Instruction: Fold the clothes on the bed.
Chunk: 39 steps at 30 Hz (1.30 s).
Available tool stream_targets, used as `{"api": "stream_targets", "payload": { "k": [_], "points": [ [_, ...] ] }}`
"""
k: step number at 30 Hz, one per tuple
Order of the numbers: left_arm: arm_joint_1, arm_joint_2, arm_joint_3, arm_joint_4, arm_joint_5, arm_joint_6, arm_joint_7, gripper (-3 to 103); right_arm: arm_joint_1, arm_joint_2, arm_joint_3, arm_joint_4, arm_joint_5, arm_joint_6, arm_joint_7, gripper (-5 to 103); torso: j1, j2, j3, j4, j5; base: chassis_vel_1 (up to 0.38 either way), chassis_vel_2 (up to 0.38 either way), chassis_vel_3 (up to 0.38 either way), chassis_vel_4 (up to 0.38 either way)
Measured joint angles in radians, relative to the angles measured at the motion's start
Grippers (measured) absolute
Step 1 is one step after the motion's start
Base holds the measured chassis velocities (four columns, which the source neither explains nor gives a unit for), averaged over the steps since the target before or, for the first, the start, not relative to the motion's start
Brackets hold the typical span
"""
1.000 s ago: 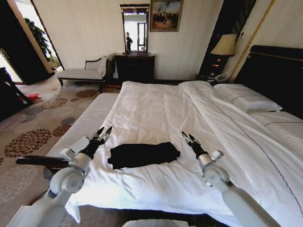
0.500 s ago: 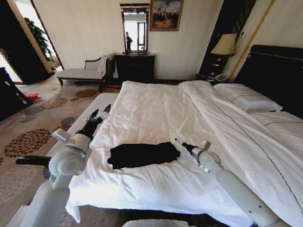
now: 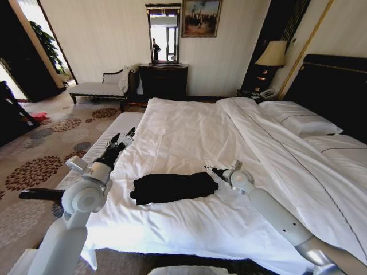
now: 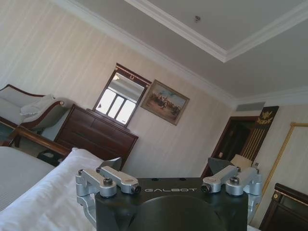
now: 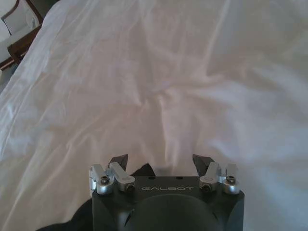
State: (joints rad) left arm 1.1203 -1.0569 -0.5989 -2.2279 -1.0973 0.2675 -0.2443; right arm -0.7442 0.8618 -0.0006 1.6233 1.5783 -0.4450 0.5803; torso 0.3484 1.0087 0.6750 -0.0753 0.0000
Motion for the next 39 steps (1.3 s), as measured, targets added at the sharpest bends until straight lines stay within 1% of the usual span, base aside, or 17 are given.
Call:
{"api": "stream_targets", "payload": {
  "k": [2, 5, 6, 8, 11, 14, 17, 21, 23, 25, 26, 27, 30, 32, 35, 36, 39],
  "points": [
    [-0.001, -0.002, 0.003, 0.001, 0.000, 0.001, -0.002, 100, -0.007, -0.001, 0.000, 0.004, -0.001, -0.004, 0.005, 73, 0.000, 0.000, 0.000, -0.0001, 0.0000, 0.000, 0.000, 0.000, 0.000],
    [0.003, -0.010, 0.013, 0.004, 0.010, 0.001, -0.005, 100, -0.021, 0.000, 0.003, 0.012, -0.001, -0.010, 0.009, 89, 0.000, 0.000, 0.000, -0.0001, 0.0001, 0.000, 0.000, 0.000, 0.000],
    [0.003, -0.010, 0.013, 0.004, 0.010, 0.001, -0.005, 100, -0.021, 0.000, 0.003, 0.012, -0.001, -0.010, 0.009, 89, 0.000, 0.000, 0.000, -0.0001, 0.0001, 0.000, 0.000, 0.000, 0.000],
    [0.011, -0.014, 0.013, 0.004, 0.018, 0.001, -0.006, 100, -0.022, 0.005, 0.006, 0.014, -0.001, -0.011, 0.008, 101, 0.000, 0.000, 0.000, 0.0000, 0.0000, 0.000, 0.000, 0.000, 0.000],
    [0.019, -0.014, 0.010, 0.003, 0.022, 0.001, -0.006, 100, -0.022, 0.010, 0.006, 0.014, 0.001, -0.011, 0.007, 99, 0.000, 0.000, 0.000, 0.0001, 0.0000, 0.000, 0.000, 0.000, 0.000],
    [0.030, -0.013, 0.002, 0.002, 0.028, 0.001, -0.006, 100, -0.021, 0.014, 0.006, 0.025, 0.011, -0.021, 0.006, 85, 0.000, 0.000, 0.000, 0.0002, 0.0000, 0.000, 0.000, 0.000, 0.000],
    [0.033, -0.012, -0.001, 0.000, 0.029, 0.001, -0.006, 100, -0.024, 0.012, 0.004, 0.034, 0.014, -0.026, 0.008, 80, 0.000, 0.000, 0.000, 0.0002, 0.0000, 0.000, 0.000, 0.000, 0.000],
    [0.042, -0.016, -0.002, -0.001, 0.038, 0.000, -0.006, 100, -0.034, 0.011, 0.001, 0.043, 0.012, -0.028, 0.006, 58, 0.000, 0.000, 0.000, 0.0000, 0.0000, 0.000, 0.000, 0.000, 0.000],
    [0.044, -0.018, -0.001, -0.001, 0.043, -0.001, -0.006, 100, -0.034, 0.011, 0.001, 0.044, 0.012, -0.028, 0.004, 58, 0.000, 0.000, 0.000, 0.0001, 0.0001, 0.000, 0.000, 0.000, 0.000],
    [0.049, -0.021, 0.001, 0.000, 0.052, -0.002, -0.006, 100, -0.034, 0.011, 0.001, 0.044, 0.009, -0.026, -0.002, 52, 0.000, 0.000, 0.000, 0.0001, 0.0000, 0.000, 0.000, 0.000, 0.000],
    [0.051, -0.023, 0.002, 0.002, 0.056, -0.003, -0.006, 100, -0.034, 0.011, 0.001, 0.044, 0.004, -0.020, -0.009, 41, 0.000, 0.000, 0.000, 0.0000, 0.0000, 0.000, 0.000, 0.000, 0.000],
    [0.053, -0.024, 0.002, 0.003, 0.059, -0.005, -0.006, 100, -0.033, 0.012, -0.001, 0.042, -0.001, -0.014, -0.016, 37, 0.000, 0.000, 0.000, 0.0001, 0.0000, 0.000, 0.000, 0.000, 0.000],
    [0.055, -0.024, 0.001, 0.005, 0.062, -0.007, -0.007, 100, -0.033, 0.015, -0.002, 0.041, -0.009, -0.001, -0.027, 31, 0.000, 0.000, 0.000, 0.0000, 0.0000, 0.000, 0.000, 0.000, 0.000],
    [0.056, -0.023, -0.002, 0.005, 0.062, -0.008, -0.007, 100, -0.034, 0.016, -0.003, 0.041, -0.014, 0.008, -0.035, 20, 0.000, 0.000, 0.000, 0.0001, 0.0000, 0.000, 0.000, 0.000, 0.000],
    [0.055, -0.020, -0.006, 0.005, 0.062, -0.009, -0.007, 100, -0.035, 0.016, -0.003, 0.047, -0.015, 0.013, -0.039, 15, 0.000, 0.000, 0.000, 0.0001, 0.0000, 0.000, 0.000, 0.000, 0.000],
    [0.054, -0.019, -0.009, 0.007, 0.061, -0.010, -0.008, 100, -0.040, 0.015, 0.001, 0.055, -0.013, 0.015, -0.040, 4, 0.000, 0.000, 0.000, 0.0002, 0.0000, 0.000, 0.000, 0.000, 0.000],
    [0.052, -0.019, -0.010, 0.011, 0.061, -0.011, -0.008, 100, -0.051, 0.012, 0.011, 0.070, -0.010, 0.023, -0.042, 1, 0.000, 0.000, 0.000, 0.0001, 0.0000, 0.000, 0.000, 0.000, 0.000]
  ]
}}
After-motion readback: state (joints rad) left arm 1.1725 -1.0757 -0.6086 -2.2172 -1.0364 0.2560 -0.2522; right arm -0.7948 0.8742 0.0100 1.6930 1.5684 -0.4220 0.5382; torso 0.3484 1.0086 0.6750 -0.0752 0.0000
